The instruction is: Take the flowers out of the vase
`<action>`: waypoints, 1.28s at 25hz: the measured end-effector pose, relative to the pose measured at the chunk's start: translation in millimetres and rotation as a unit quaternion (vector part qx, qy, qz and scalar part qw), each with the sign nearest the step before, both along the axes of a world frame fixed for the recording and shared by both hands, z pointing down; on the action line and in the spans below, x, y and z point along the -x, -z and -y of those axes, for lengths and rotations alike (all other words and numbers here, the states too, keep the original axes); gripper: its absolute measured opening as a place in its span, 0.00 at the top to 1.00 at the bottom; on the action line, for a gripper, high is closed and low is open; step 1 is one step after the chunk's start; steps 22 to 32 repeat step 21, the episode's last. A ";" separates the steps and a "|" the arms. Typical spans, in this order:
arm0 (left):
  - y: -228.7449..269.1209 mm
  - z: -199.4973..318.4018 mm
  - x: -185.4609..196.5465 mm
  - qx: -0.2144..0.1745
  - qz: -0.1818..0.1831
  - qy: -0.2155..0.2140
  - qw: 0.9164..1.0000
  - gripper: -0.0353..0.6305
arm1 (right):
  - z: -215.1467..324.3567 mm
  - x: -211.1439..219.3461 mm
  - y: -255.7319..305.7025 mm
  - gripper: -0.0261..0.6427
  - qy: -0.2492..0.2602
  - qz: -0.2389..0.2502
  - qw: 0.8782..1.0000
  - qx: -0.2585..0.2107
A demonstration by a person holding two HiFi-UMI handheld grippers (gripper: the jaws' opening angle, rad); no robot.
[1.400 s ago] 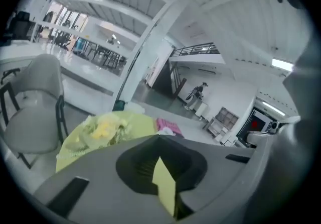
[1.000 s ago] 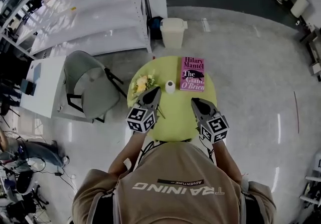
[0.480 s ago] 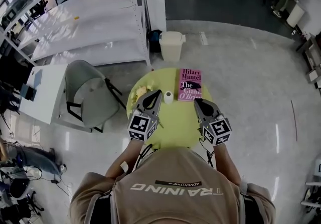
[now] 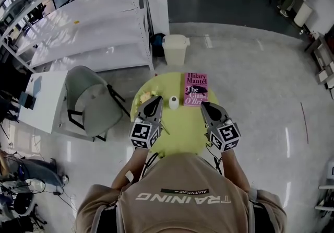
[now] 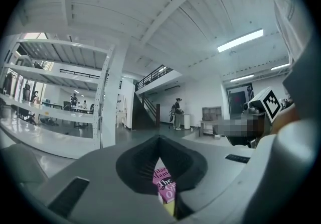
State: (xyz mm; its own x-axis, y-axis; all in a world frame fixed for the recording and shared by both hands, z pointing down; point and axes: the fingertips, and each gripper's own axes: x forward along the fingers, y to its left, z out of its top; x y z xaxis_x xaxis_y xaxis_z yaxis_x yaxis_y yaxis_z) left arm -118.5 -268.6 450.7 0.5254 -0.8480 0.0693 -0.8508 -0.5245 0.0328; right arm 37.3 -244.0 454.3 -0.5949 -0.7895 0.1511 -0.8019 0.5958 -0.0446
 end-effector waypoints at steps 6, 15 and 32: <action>2.4 4.5 0.1 -0.013 0.018 -0.002 1.000 0.94 | 3.1 7.0 1.5 0.96 0.009 -0.005 1.000 -0.001; -0.5 8.7 4.9 0.005 -0.019 -0.005 1.000 0.94 | 6.8 10.8 -4.5 0.96 0.016 -0.023 1.000 0.007; 1.7 13.2 8.3 0.005 -0.018 -0.010 1.000 0.94 | 15.1 8.8 1.4 0.96 0.002 -0.018 1.000 0.001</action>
